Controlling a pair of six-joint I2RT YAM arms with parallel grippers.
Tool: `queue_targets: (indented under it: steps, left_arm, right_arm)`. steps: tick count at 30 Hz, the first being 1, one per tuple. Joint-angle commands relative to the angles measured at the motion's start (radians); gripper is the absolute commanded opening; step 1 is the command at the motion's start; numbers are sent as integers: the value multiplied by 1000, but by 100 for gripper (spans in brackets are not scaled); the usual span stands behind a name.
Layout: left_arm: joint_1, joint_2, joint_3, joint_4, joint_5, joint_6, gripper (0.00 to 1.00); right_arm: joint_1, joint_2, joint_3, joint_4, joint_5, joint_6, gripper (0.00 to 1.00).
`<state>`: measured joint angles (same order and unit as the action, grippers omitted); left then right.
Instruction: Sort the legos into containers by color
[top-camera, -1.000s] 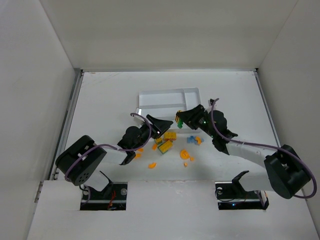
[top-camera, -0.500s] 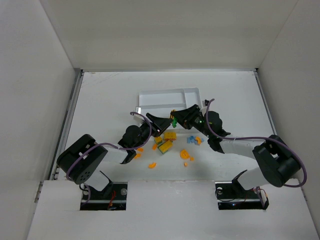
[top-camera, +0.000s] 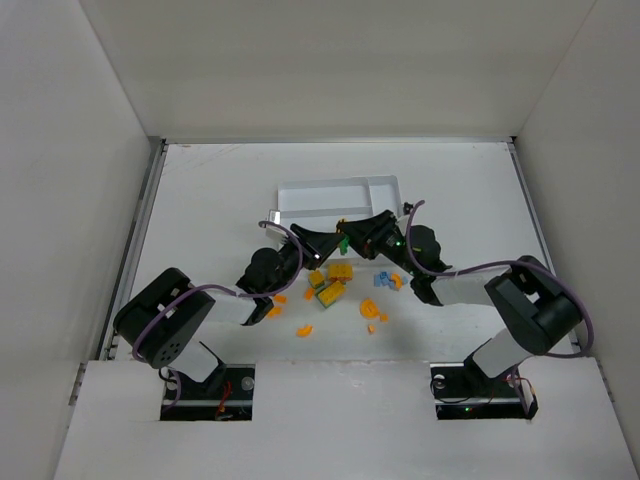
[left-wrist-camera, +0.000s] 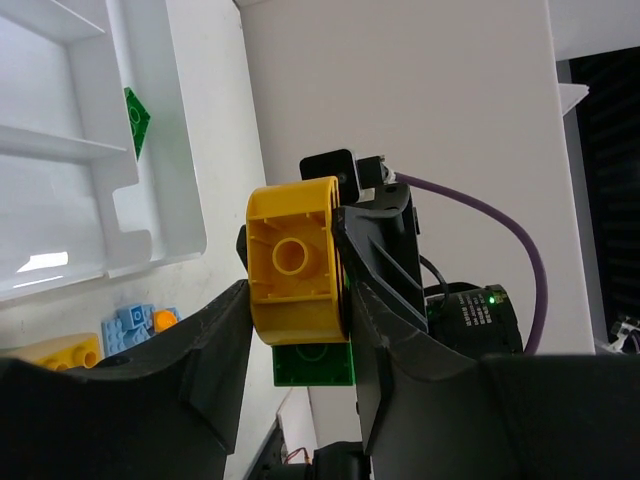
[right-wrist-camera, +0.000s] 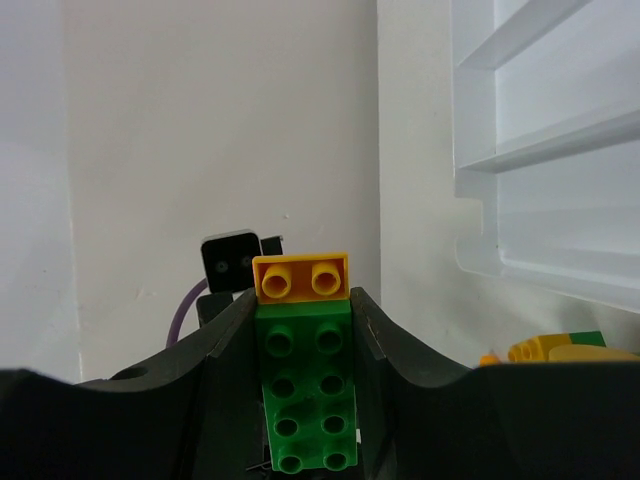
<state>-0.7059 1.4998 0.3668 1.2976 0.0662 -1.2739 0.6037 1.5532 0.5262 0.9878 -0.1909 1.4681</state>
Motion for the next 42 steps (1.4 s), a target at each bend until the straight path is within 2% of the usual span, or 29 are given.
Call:
queue_targets:
  steps: [1, 4, 7, 9, 12, 14, 20, 29, 42]
  left_arm:
    - [7, -15, 31, 216, -25, 16, 27]
    - [13, -29, 20, 216, -25, 22, 23]
    - [16, -35, 18, 210, -19, 28, 19]
    - [19, -38, 12, 210, -16, 28, 17]
    - [21, -35, 3, 209, -17, 30, 16]
    - [24, -30, 1, 210, -16, 30, 15]
    - [44, -35, -11, 209, -22, 15, 15]
    - [73, 2, -19, 210, -19, -130, 15]
    - [39, -16, -20, 201, -35, -142, 15]
  right_arm:
    - [15, 5, -9, 129, -32, 46, 24]
    - [15, 4, -15, 130, -25, 43, 33]
    - [14, -7, -28, 132, -21, 32, 52]
    - [5, -15, -35, 130, -18, 26, 61]
    - [-12, -41, -45, 127, -27, 5, 72]
    - [-23, -54, -49, 121, -30, -9, 76]
    - [-28, -84, -86, 117, -36, -60, 76]
    - [4, -79, -77, 149, -97, -130, 67]
    - [34, -13, -25, 170, -160, -141, 59]
